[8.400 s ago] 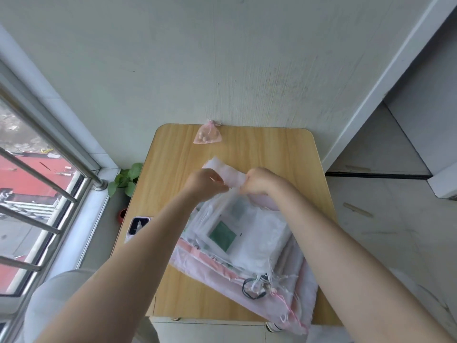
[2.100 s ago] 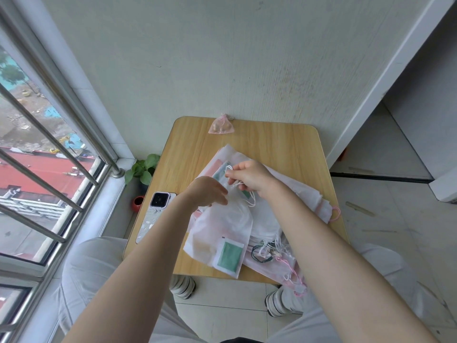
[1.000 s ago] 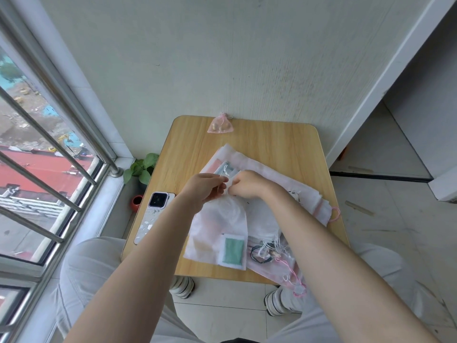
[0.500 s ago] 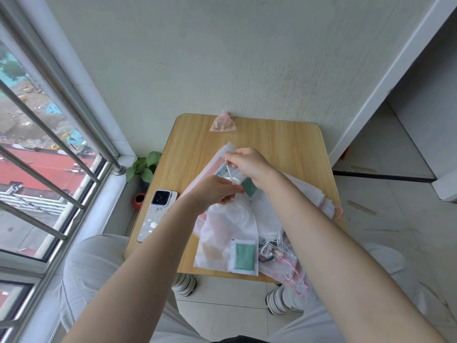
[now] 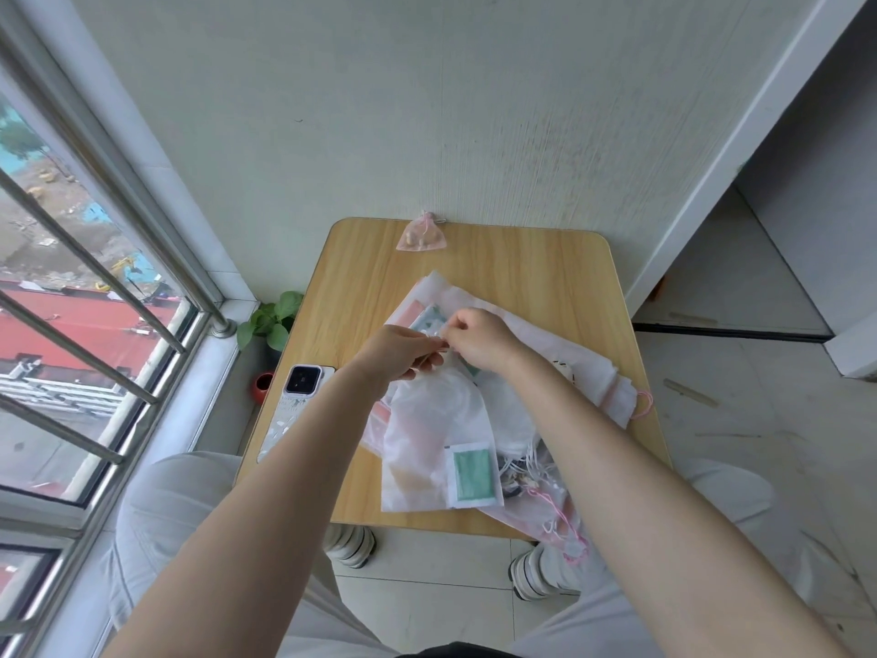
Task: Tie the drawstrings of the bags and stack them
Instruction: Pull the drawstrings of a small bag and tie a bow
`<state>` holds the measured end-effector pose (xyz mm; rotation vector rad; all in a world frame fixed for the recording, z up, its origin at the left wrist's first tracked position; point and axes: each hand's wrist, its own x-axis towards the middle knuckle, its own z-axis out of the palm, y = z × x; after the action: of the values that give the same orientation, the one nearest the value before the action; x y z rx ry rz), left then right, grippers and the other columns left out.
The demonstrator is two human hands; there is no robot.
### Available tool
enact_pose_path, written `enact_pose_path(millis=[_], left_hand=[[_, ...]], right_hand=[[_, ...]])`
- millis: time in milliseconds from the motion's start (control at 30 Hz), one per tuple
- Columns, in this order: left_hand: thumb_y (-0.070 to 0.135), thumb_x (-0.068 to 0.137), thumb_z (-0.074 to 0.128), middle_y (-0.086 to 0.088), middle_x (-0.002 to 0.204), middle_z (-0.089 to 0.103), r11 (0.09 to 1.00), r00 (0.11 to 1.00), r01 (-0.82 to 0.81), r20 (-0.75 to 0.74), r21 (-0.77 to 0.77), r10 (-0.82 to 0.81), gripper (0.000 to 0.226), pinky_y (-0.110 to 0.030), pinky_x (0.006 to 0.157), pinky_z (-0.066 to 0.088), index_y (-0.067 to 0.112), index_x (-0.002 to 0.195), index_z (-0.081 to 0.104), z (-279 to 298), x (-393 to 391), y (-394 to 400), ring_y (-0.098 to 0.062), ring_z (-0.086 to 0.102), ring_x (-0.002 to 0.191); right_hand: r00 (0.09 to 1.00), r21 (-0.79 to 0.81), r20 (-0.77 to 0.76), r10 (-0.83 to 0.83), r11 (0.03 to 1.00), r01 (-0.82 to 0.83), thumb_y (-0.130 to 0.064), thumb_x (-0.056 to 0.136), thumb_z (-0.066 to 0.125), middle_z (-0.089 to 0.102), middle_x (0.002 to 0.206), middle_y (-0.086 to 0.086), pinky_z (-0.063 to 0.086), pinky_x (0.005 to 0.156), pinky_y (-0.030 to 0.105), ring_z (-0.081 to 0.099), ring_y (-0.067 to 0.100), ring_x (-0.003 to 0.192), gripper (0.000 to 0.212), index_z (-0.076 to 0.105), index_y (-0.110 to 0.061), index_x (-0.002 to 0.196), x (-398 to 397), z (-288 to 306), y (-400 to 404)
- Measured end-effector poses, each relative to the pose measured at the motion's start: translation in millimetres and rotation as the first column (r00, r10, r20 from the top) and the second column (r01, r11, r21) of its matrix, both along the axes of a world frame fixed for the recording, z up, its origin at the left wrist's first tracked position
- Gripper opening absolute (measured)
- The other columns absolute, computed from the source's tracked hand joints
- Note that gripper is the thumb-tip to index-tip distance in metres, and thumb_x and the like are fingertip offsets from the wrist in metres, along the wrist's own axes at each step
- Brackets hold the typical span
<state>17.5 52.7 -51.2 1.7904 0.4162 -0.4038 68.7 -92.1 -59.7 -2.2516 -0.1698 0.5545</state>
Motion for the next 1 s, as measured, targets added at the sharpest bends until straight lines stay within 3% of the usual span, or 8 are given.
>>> enact_pose_path(millis=[133,300,400,633,700,800,900,1000], left_hand=[[0.025,0.09,0.067,0.005,0.08,0.075,0.998,0.998,-0.051,0.038,0.041,0.05,0.017,-0.02,0.065,0.042,0.013,0.089,0.078,-1.2,-0.7,2.4,-0.008,0.053,0.071],[0.024,0.088,0.069,0.01,0.067,0.071,0.994,0.995,-0.097,0.043,0.045,0.095,0.016,-0.019,0.065,0.043,0.011,0.089,0.078,-4.8,0.2,3.0,-0.007,0.055,0.07],[0.025,0.086,0.073,0.008,0.067,0.068,0.993,0.993,-0.115,0.009,0.001,0.115,0.017,-0.022,0.069,0.045,0.009,0.091,0.076,-8.2,2.6,5.1,-0.01,0.058,0.071],[0.006,0.081,0.075,-0.003,0.087,0.072,0.989,0.999,-0.017,-0.045,-0.144,0.01,0.014,-0.025,0.081,0.047,0.013,0.093,0.078,-12.6,3.1,14.7,-0.014,0.059,0.081],[0.002,0.081,0.073,-0.005,0.089,0.073,0.99,1.0,0.012,-0.026,-0.143,-0.016,0.015,-0.028,0.088,0.049,0.014,0.09,0.078,-11.4,2.8,16.0,-0.015,0.061,0.083],[0.001,0.079,0.075,-0.005,0.089,0.074,0.99,0.998,0.068,0.017,-0.123,-0.066,0.017,-0.029,0.088,0.051,0.017,0.085,0.079,-7.3,1.2,16.7,-0.015,0.062,0.082],[0.008,0.079,0.078,-0.007,0.099,0.076,0.988,0.988,0.147,0.057,-0.053,-0.144,0.014,-0.033,0.093,0.051,0.017,0.089,0.08,-5.0,0.5,15.5,-0.017,0.064,0.089],[0.013,0.075,0.082,-0.004,0.095,0.076,0.986,0.982,0.148,0.104,0.079,-0.156,0.012,-0.032,0.086,0.054,0.024,0.072,0.077,-4.4,0.7,9.5,-0.014,0.064,0.082]], right_hand=[[0.997,-0.021,-0.058,0.048,0.999,-0.049,-0.036,0.089,0.06,0.061,0.078,0.0,0.041,0.066,0.029,0.054,0.015,0.072,0.027,0.063,-0.016,0.071,2.5,2.1,-6.9],[0.978,0.093,-0.176,0.11,0.991,-0.095,-0.034,0.084,0.07,0.059,0.079,0.0,0.039,0.066,0.028,0.051,0.014,0.072,0.031,0.071,-0.005,0.094,0.4,2.0,-11.1],[0.972,0.147,-0.19,0.141,0.983,-0.114,-0.024,0.086,0.071,0.06,0.073,-0.002,0.036,0.056,0.021,0.048,0.01,0.062,0.025,0.071,-0.002,0.098,-2.8,0.6,-13.3],[0.968,0.121,-0.198,0.153,0.984,-0.131,-0.024,0.079,0.077,0.055,0.07,-0.001,0.035,0.054,0.021,0.046,0.012,0.062,0.013,0.067,-0.016,0.076,-3.7,-0.6,-12.3],[0.965,0.114,-0.208,0.162,0.983,-0.141,-0.03,0.078,0.078,0.052,0.068,-0.004,0.036,0.059,0.022,0.047,0.011,0.064,0.02,0.063,-0.018,0.071,-1.8,0.2,-14.0],[0.976,0.149,-0.195,0.101,0.986,-0.072,-0.041,0.078,0.072,0.055,0.078,-0.003,0.04,0.07,0.026,0.051,0.011,0.073,0.026,0.058,-0.019,0.083,1.1,-1.4,-14.9],[0.982,0.229,-0.187,0.025,0.973,0.019,-0.019,0.087,0.06,0.066,0.086,-0.001,0.046,0.073,0.025,0.06,0.013,0.081,0.005,0.063,-0.016,0.09,-0.4,-5.9,-14.0],[0.974,0.297,-0.225,0.018,0.953,0.051,-0.002,0.088,0.057,0.066,0.078,0.001,0.046,0.064,0.019,0.06,0.01,0.072,0.015,0.065,-0.013,0.085,-4.6,-14.0,-11.0]])
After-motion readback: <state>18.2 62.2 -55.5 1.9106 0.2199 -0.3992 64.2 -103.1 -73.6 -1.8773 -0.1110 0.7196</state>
